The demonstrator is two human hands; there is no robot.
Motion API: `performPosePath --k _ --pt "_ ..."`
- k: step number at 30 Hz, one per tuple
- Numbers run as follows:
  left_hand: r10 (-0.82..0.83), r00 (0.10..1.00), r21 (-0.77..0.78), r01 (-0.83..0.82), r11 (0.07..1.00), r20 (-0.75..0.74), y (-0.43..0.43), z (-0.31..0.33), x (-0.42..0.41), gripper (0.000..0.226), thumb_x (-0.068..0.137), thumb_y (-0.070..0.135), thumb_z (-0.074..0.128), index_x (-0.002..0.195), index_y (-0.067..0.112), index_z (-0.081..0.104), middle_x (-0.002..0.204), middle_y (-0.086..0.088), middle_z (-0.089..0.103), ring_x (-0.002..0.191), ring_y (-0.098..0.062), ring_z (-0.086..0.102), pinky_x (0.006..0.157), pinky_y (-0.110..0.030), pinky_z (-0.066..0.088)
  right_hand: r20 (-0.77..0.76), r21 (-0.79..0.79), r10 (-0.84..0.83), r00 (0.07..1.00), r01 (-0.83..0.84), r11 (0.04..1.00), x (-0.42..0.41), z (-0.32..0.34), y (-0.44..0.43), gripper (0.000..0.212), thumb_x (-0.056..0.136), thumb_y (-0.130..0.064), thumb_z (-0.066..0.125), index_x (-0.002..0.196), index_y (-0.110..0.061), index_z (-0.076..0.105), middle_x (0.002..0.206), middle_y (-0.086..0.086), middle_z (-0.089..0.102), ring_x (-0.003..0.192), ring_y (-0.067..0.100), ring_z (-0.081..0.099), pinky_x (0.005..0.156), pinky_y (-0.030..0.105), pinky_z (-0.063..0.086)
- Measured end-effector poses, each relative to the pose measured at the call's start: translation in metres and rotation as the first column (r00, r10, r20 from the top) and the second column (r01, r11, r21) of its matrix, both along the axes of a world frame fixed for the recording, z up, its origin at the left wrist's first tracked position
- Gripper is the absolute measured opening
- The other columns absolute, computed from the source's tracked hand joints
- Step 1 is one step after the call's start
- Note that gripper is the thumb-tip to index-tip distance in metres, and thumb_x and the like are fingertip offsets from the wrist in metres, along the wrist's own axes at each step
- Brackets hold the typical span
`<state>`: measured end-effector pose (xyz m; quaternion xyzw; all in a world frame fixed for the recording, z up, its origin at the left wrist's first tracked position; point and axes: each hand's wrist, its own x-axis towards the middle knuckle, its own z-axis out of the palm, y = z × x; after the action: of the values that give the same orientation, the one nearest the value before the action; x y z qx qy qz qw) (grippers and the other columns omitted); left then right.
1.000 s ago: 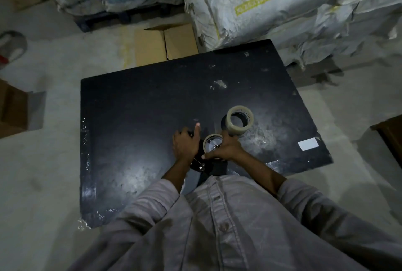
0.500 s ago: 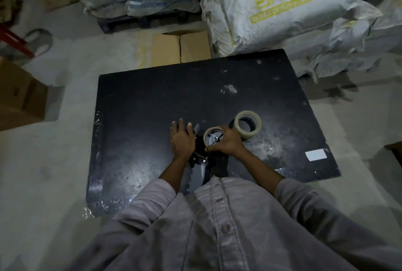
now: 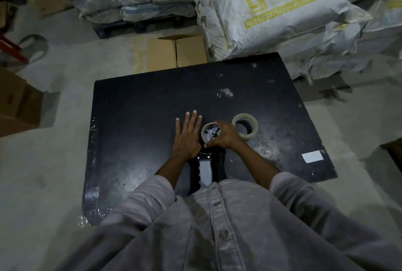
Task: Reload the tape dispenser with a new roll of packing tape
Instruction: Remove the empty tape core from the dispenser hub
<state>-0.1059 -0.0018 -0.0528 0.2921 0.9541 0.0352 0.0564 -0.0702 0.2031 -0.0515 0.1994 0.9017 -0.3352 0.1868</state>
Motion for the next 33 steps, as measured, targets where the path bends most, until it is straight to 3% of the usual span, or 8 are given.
performPosePath --k 6,10,13,17,20,25,29,33 --pt "-0.070 0.997 -0.038 0.071 0.997 0.018 -0.001 0.001 -0.006 0.105 0.092 0.077 0.051 0.176 0.033 0.005 0.184 -0.005 -0.013 0.169 -0.036 -0.013 0.128 -0.077 -0.002 0.158 0.046 0.140 0.977 -0.149 0.988 -0.015 0.030 -0.009 0.154 0.021 -0.087 0.081 0.159 -0.032 0.044 0.159 0.010 0.054 0.145 0.035 0.055 0.119 0.045 0.051" --pt "-0.052 0.999 -0.038 0.052 0.998 0.005 0.001 0.004 -0.004 0.101 0.094 0.068 0.053 0.174 0.040 -0.003 0.184 -0.004 -0.014 0.169 -0.038 -0.013 0.127 -0.078 0.000 0.184 0.005 0.100 0.978 -0.103 0.995 -0.022 0.032 -0.009 0.145 0.024 -0.090 0.080 0.155 -0.034 0.052 0.158 0.006 0.058 0.153 0.035 0.047 0.124 0.046 0.045" --pt "-0.018 1.000 -0.033 0.018 0.999 0.015 0.001 0.005 -0.002 0.109 0.089 0.078 0.055 0.173 0.045 -0.005 0.183 -0.005 -0.018 0.168 -0.040 -0.014 0.127 -0.078 0.000 0.190 0.034 0.062 0.980 -0.070 0.997 -0.016 0.042 -0.015 0.142 0.024 -0.086 0.084 0.153 -0.036 0.048 0.157 0.012 0.054 0.150 0.038 0.046 0.122 0.046 0.044" --pt "0.021 0.998 -0.028 -0.019 0.999 0.051 -0.001 0.007 -0.001 0.112 0.081 0.092 0.050 0.171 0.052 -0.003 0.181 -0.009 -0.022 0.167 -0.042 -0.019 0.127 -0.077 -0.003 0.197 0.101 0.046 0.979 -0.067 0.993 -0.006 0.072 -0.029 0.137 0.048 -0.071 0.100 0.160 -0.021 0.040 0.161 0.021 0.041 0.152 0.043 0.042 0.122 0.048 0.046" --pt "0.044 0.997 -0.054 -0.040 0.998 0.060 -0.001 0.007 0.000 0.110 0.079 0.093 0.054 0.170 0.055 0.004 0.180 -0.011 -0.026 0.166 -0.044 -0.022 0.125 -0.080 -0.001 0.174 0.151 0.110 0.979 -0.137 0.979 -0.006 0.080 -0.028 0.136 0.051 -0.068 0.102 0.160 -0.015 0.041 0.164 0.021 0.037 0.151 0.043 0.046 0.120 0.049 0.051" --pt "0.063 0.996 -0.104 -0.057 0.993 0.057 0.006 0.007 -0.002 0.112 0.074 0.099 0.049 0.169 0.056 0.008 0.179 -0.011 -0.030 0.165 -0.043 -0.026 0.120 -0.085 -0.003 0.179 0.181 0.151 0.972 -0.184 0.966 -0.008 0.074 -0.020 0.130 0.041 -0.069 0.101 0.150 -0.017 0.053 0.153 0.016 0.050 0.140 0.037 0.054 0.110 0.046 0.058" --pt "0.058 0.997 -0.123 -0.052 0.991 0.050 0.007 0.008 -0.001 0.111 0.075 0.100 0.045 0.169 0.055 0.007 0.178 -0.011 -0.033 0.164 -0.043 -0.028 0.120 -0.085 -0.003 0.183 0.179 0.165 0.969 -0.198 0.964 -0.012 0.054 -0.014 0.142 0.021 -0.079 0.085 0.147 -0.019 0.056 0.150 0.013 0.056 0.139 0.035 0.053 0.111 0.044 0.056" --pt "0.064 0.997 -0.122 -0.057 0.991 0.051 0.008 0.009 0.000 0.110 0.077 0.095 0.055 0.168 0.057 0.005 0.177 -0.011 -0.034 0.164 -0.044 -0.027 0.121 -0.084 -0.002 0.103 0.146 0.120 0.987 -0.134 0.980 -0.005 0.049 -0.014 0.137 0.024 -0.081 0.090 0.144 -0.022 0.061 0.147 0.011 0.060 0.139 0.034 0.054 0.115 0.046 0.053"
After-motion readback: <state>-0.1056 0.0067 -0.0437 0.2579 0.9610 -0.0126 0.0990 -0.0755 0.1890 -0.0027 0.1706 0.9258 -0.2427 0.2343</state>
